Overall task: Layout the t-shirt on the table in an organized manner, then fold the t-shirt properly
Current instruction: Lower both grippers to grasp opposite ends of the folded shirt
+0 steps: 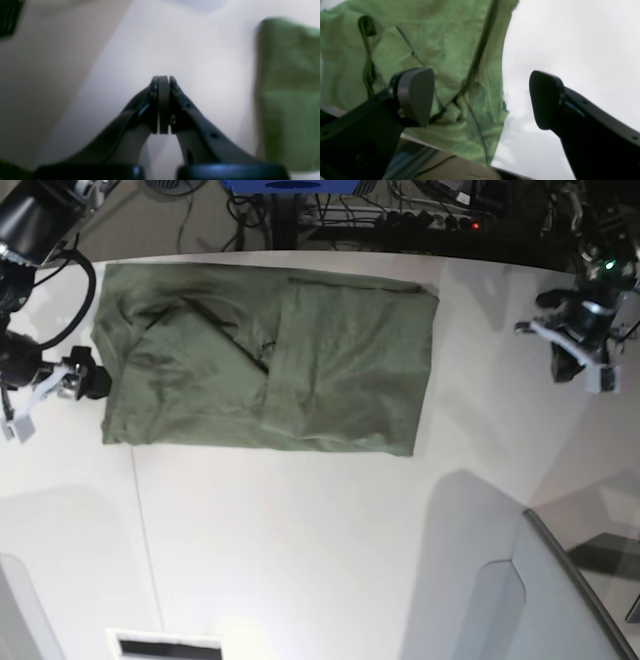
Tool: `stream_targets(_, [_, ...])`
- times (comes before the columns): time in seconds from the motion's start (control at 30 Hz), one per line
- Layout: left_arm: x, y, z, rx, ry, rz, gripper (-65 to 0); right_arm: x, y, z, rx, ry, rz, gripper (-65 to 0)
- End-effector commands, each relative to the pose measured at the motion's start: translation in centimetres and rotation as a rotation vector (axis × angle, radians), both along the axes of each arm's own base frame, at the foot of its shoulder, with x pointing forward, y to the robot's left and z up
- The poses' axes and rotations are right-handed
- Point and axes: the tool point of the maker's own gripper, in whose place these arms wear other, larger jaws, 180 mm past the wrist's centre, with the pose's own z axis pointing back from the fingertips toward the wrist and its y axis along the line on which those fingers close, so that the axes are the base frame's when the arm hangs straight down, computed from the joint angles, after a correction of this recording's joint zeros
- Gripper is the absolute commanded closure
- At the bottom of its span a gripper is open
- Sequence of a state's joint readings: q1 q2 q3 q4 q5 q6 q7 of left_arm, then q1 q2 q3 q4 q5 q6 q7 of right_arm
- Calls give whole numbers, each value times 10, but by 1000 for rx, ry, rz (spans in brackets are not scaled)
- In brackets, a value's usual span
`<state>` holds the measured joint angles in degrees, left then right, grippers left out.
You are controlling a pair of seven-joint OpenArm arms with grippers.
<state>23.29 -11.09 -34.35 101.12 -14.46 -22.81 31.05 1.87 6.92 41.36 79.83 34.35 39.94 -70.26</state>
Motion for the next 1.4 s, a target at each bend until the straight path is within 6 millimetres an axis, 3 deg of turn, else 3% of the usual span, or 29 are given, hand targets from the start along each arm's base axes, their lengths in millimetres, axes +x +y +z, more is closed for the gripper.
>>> stream_targets(0.0, [-1,8,10,-6,-37,5,0,13,-11,7,19,-47,-23,-564])
stream_targets(0.17, [-26,40,8,-26,-22,96,0,10,-37,-20,108,-6,-115,-564])
stream_targets(0.3, [-28,45,9,-12,-20,104,0,-5,-35,-38,149,66,-126,-564])
stream_targets(0.47, [-23,39,8,-23,-28,96,0,-25,-13,-53,191,142,-98,-561])
stream_targets(0.6, [-16,20,0,-46,-12,42,0,-29,13,-60,191,175,-12,-558])
stream_targets(0.77, [-15,15,-2,-53,-8,31,0,-37,41,-69,228,202,22,-558])
stream_targets(1.13, [-15,15,-4,-56,-4,32,0,-43,66,-74,248,230,82,-557])
stream_targets(1.23, [-14,15,-15,-82,10,46,0,-45,70,-75,256,243,91,-557])
stream_targets(1.37, [-9,-1,-47,-110,81,14,0,-46,77,-76,270,247,95,-555])
